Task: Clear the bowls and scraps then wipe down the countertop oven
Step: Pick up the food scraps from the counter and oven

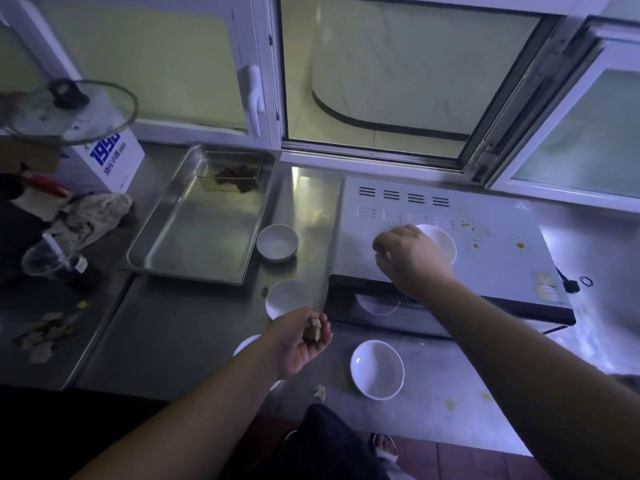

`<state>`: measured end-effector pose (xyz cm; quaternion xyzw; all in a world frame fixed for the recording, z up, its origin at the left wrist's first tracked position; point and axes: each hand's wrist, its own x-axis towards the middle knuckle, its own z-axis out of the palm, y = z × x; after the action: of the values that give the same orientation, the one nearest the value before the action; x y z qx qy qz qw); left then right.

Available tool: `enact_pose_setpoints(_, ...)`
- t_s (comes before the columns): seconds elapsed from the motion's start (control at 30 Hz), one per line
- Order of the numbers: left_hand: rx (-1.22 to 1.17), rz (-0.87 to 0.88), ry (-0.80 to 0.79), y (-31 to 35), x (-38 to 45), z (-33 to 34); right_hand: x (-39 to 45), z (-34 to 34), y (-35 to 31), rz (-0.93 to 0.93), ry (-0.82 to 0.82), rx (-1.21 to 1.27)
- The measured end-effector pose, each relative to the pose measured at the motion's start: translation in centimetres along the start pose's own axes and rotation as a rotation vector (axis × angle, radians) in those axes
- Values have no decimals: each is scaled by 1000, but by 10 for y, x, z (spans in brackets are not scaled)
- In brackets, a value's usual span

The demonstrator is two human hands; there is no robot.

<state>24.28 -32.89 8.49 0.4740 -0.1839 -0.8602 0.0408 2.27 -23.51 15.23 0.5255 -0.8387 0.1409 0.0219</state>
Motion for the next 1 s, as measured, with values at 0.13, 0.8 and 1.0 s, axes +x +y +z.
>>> enact_pose_setpoints(0.13, -14, -19, -35, 6, 0, -9, -11, -9, -39, -23, 14, 218)
enact_pose_setpoints(0.8, 37, -91, -52, -5, -22, -46, -105, 83, -155, -75, -79, 363)
enact_pose_setpoints(1.0, -36, -107, -68, -11, -16, -54, -115, 82, -150, -104, -103, 413)
